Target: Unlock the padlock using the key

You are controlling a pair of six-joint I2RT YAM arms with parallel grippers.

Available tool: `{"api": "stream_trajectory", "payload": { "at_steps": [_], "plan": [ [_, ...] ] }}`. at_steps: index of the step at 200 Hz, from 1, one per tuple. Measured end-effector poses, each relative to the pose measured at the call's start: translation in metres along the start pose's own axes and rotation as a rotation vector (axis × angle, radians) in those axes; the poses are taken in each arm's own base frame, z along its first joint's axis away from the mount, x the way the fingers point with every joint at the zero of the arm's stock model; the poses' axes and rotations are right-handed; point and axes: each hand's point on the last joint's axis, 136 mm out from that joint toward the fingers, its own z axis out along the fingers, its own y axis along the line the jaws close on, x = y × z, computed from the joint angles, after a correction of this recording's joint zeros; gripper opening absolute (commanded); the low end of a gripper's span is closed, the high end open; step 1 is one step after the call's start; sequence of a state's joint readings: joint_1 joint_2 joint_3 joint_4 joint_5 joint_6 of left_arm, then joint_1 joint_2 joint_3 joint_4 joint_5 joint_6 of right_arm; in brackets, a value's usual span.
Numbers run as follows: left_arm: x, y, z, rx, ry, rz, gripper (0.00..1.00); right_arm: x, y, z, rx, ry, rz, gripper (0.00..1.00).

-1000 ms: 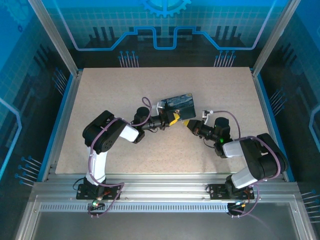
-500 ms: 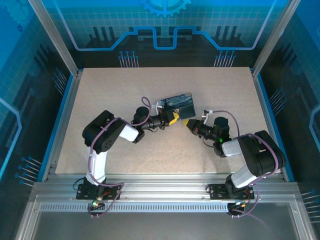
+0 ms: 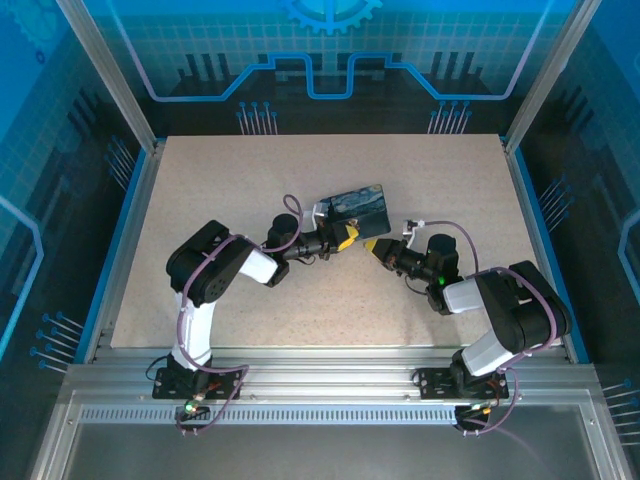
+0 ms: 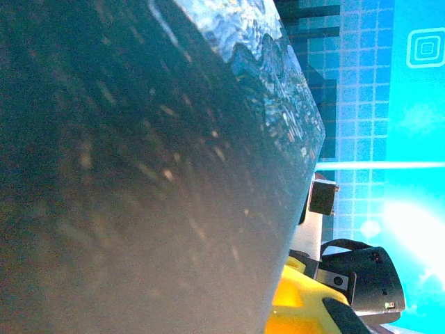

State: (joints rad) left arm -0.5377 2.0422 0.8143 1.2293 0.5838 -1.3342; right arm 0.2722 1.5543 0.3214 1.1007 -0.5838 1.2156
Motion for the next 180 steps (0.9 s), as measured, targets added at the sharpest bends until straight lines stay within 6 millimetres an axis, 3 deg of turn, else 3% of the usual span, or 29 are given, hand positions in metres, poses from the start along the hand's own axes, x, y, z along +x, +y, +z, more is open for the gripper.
{"api": "stream_trajectory", "payload": {
  "at_steps": [180],
  "plan": [
    [-0.0006, -0.0030, 0.0000, 0.015, -0.002, -0.008, 0.00, 0.0009, 0.0027, -0.0005, -0.014, -0.004, 0.004, 0.00]
  ]
}}
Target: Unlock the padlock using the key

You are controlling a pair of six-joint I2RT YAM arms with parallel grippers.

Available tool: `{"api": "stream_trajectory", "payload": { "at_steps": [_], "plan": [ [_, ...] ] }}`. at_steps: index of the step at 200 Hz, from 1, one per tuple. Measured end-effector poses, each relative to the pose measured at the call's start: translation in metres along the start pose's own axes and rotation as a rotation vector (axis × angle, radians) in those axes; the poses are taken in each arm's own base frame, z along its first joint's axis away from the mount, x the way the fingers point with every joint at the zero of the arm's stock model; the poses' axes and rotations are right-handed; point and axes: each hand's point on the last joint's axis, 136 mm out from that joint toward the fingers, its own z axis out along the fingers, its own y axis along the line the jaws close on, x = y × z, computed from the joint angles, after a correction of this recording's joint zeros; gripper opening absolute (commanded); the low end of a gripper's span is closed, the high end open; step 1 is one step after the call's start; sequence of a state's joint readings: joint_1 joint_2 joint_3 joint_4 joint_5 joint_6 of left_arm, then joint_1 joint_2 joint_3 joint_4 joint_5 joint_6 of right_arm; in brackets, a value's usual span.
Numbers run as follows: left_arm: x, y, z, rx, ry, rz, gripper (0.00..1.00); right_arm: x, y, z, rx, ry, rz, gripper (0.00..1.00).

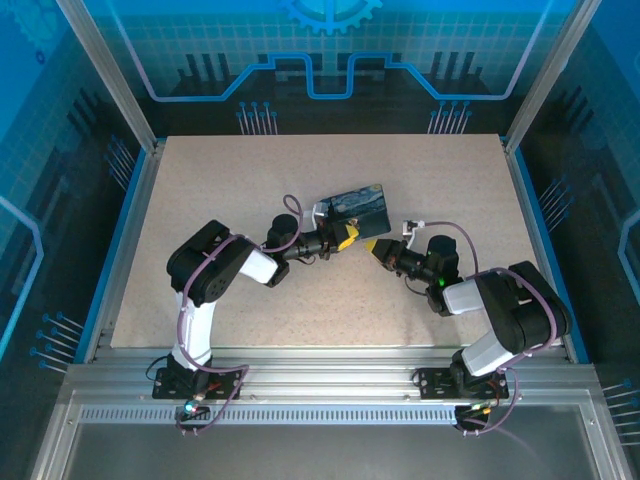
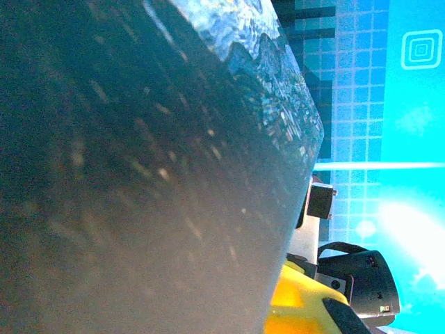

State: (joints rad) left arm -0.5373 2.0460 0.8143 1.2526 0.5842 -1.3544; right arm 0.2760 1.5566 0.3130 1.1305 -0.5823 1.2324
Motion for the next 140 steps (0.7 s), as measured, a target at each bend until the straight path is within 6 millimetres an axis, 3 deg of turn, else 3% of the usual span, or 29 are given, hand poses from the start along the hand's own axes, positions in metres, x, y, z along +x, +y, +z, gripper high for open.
{"api": "stream_trajectory", "payload": {
  "at_steps": [66, 140],
  "plan": [
    [-0.0003, -0.0023, 0.0001, 0.012, -0.001, 0.000, 0.00, -0.0032, -0.0079, 0.0021, 0.016, -0.020, 0.050, 0.00],
    [0.0003, -0.0024, 0.0003, 0.013, 0.000, -0.008, 0.00, -0.0087, -0.0037, 0.0031, 0.005, -0.041, 0.066, 0.00]
  ]
}}
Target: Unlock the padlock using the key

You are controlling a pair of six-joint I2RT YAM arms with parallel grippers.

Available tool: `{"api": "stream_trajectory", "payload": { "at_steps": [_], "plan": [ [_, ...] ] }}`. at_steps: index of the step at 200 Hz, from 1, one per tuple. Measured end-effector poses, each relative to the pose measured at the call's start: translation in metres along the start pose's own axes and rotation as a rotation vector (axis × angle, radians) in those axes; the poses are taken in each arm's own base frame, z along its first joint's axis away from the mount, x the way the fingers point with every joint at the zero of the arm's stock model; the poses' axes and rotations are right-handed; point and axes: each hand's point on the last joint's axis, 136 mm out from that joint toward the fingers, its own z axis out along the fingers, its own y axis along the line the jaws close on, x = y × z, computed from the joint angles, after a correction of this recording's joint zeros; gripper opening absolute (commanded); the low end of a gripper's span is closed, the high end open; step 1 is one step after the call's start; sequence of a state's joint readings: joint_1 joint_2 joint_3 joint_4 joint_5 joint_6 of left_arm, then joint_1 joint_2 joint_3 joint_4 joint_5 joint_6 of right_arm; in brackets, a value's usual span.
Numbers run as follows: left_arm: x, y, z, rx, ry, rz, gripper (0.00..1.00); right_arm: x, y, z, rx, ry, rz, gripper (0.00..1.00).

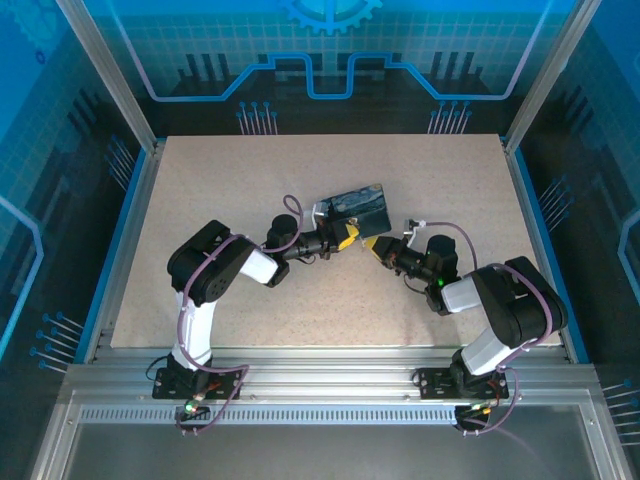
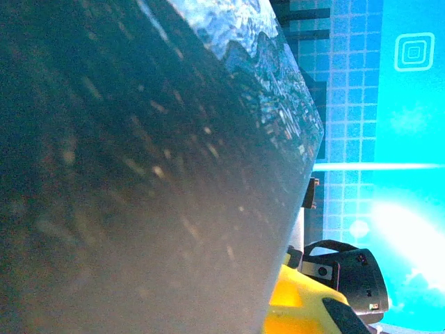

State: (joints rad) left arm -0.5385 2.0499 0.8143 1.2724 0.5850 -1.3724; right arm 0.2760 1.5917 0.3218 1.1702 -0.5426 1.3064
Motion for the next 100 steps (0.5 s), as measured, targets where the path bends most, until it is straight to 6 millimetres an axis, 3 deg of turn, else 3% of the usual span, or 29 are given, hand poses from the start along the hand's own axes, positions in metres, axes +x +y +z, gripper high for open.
{"api": "stream_trajectory", "payload": {
  "at_steps": [100],
  "plan": [
    [-0.003, 0.002, -0.001, -0.005, -0.015, -0.008, 0.00, -0.004, -0.001, 0.014, 0.061, -0.054, 0.109, 0.00]
  ]
}}
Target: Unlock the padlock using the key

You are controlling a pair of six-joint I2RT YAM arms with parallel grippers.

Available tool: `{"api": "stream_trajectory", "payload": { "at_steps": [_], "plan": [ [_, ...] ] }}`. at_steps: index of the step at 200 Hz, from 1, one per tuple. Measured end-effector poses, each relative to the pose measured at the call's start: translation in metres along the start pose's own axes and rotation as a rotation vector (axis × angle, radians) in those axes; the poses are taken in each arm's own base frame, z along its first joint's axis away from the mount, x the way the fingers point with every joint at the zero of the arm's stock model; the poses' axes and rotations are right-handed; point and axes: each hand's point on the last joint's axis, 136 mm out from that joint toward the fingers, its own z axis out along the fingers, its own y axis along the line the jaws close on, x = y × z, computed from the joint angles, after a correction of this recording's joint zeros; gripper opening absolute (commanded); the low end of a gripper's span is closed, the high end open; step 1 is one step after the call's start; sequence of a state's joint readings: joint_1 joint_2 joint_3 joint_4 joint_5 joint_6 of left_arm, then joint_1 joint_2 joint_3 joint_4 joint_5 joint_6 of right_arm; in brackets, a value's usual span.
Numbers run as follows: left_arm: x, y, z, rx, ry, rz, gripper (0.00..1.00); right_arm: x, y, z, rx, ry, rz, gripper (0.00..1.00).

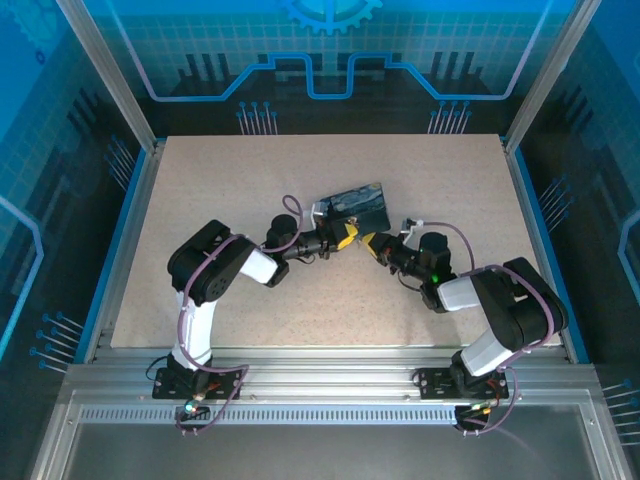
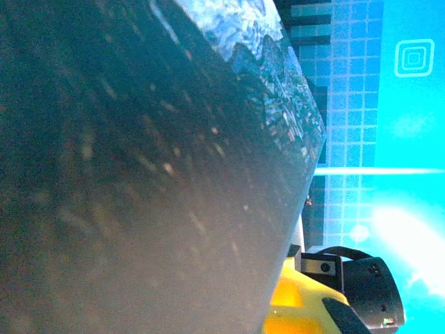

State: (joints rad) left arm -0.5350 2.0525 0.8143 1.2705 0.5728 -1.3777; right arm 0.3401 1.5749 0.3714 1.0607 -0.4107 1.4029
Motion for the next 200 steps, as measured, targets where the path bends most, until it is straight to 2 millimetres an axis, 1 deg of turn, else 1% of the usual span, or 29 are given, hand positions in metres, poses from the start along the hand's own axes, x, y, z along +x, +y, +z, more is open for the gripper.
{"api": "stream_trajectory", "payload": {
  "at_steps": [37, 66, 98, 121, 146, 164, 200],
  "plan": [
    [-0.010, 0.003, -0.002, -0.013, -0.046, 0.010, 0.00, -0.007, -0.001, 0.012, 0.045, -0.025, 0.014, 0.00],
    [-0.014, 0.010, -0.003, -0.041, -0.069, 0.001, 0.00, -0.008, -0.007, 0.019, 0.063, -0.023, 0.022, 0.00],
    [-0.015, 0.022, -0.005, -0.085, -0.066, 0.008, 0.00, -0.004, -0.017, 0.022, 0.095, -0.001, 0.023, 0.19],
    [-0.003, 0.030, -0.006, -0.114, -0.009, 0.013, 0.00, 0.004, -0.023, 0.021, 0.115, 0.044, -0.004, 0.26],
    [0.007, 0.035, -0.012, -0.154, 0.038, 0.012, 0.00, 0.014, -0.032, 0.014, 0.166, 0.103, -0.054, 0.29],
    [0.007, 0.035, -0.016, -0.182, 0.047, 0.022, 0.00, 0.017, -0.033, 0.003, 0.201, 0.133, -0.107, 0.31],
    [0.006, 0.033, -0.023, -0.247, 0.060, 0.047, 0.00, 0.028, -0.040, -0.021, 0.315, 0.205, -0.242, 0.32]
  ]
}}
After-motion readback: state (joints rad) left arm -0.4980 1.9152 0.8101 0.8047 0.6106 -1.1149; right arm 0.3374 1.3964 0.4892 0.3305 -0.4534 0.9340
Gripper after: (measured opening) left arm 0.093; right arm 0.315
